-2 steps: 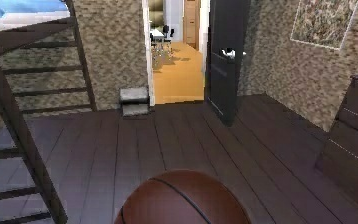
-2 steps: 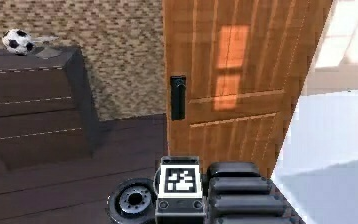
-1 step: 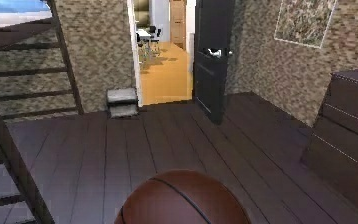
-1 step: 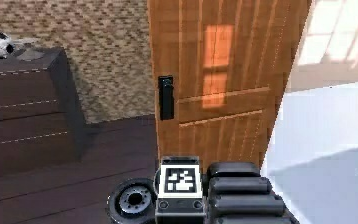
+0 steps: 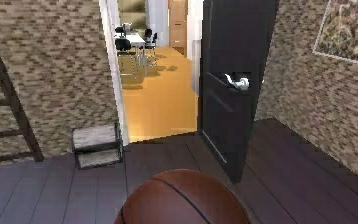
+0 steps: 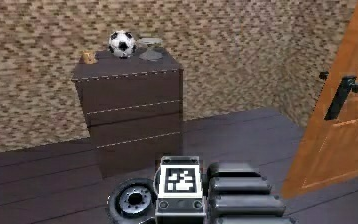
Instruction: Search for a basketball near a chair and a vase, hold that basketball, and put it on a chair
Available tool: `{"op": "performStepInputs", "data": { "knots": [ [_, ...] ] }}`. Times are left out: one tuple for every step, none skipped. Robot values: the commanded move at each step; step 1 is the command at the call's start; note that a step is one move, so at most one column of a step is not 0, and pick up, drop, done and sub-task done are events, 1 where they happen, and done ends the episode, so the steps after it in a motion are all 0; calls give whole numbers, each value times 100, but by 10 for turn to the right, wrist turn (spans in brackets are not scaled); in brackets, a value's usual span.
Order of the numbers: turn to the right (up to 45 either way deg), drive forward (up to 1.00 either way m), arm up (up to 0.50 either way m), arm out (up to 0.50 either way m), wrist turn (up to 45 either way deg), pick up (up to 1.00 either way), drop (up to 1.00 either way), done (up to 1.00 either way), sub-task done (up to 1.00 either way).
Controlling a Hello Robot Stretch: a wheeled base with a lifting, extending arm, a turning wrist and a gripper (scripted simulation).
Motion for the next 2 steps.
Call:
{"op": "performStepInputs", "data": {
  "knots": [
    [0, 100, 0, 0, 0, 0, 0, 0, 0],
    [0, 100, 0, 0, 0, 0, 0, 0, 0]
  ]
}}
